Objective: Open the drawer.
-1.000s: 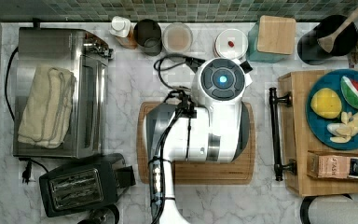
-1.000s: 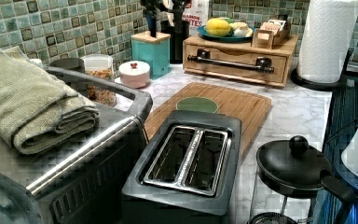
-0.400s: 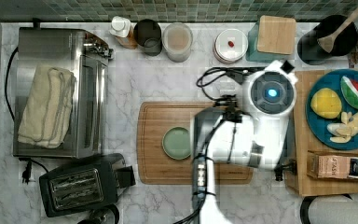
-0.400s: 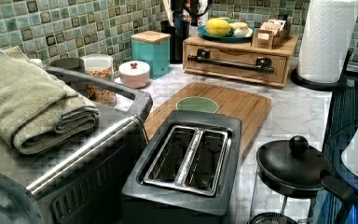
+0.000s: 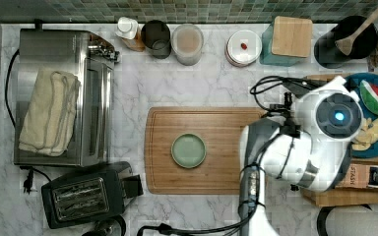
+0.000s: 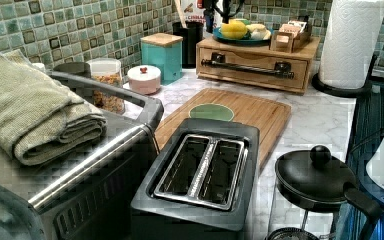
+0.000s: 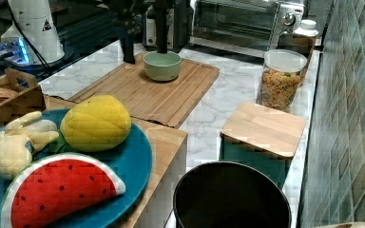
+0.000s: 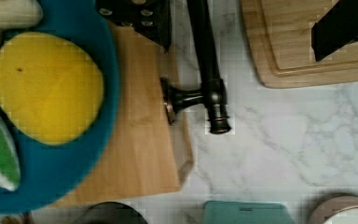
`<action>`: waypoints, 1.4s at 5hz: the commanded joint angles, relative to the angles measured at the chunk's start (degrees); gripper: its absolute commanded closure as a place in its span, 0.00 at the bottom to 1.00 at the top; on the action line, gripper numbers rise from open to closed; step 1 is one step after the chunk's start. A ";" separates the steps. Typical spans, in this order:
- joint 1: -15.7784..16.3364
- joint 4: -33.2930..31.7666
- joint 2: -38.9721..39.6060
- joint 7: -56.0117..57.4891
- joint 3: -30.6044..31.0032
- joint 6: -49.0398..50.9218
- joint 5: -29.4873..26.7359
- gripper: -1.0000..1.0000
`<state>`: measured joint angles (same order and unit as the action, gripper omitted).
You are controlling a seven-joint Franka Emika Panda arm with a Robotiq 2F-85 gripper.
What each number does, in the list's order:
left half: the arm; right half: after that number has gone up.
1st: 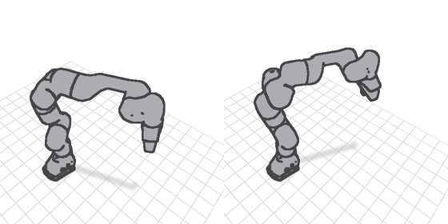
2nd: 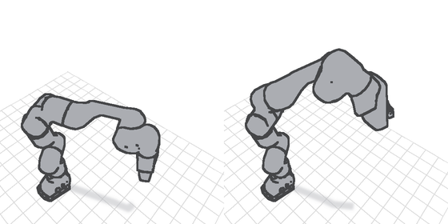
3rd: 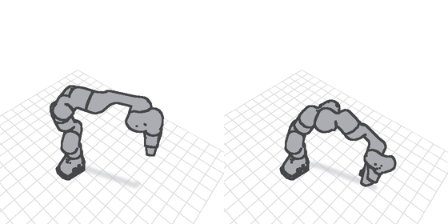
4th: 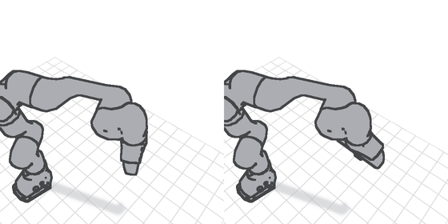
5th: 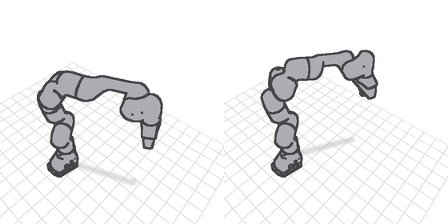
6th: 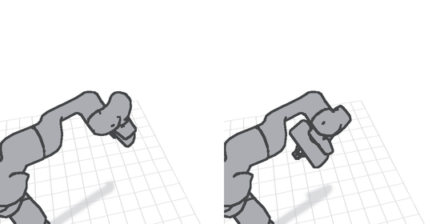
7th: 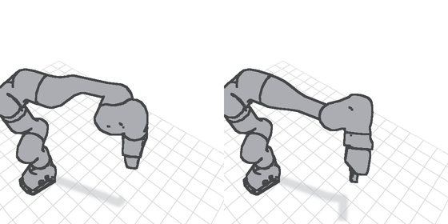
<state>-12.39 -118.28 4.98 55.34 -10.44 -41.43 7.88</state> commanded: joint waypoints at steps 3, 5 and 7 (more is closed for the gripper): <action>-0.88 -7.05 -0.11 2.64 -0.05 -5.88 -3.13 0.00; -2.21 -8.92 2.12 7.78 -0.79 -9.59 -4.03 0.00; -1.69 -15.17 0.25 2.67 -0.90 -12.92 -4.16 0.00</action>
<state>-13.73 -128.80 7.23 58.92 -11.34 -54.02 5.35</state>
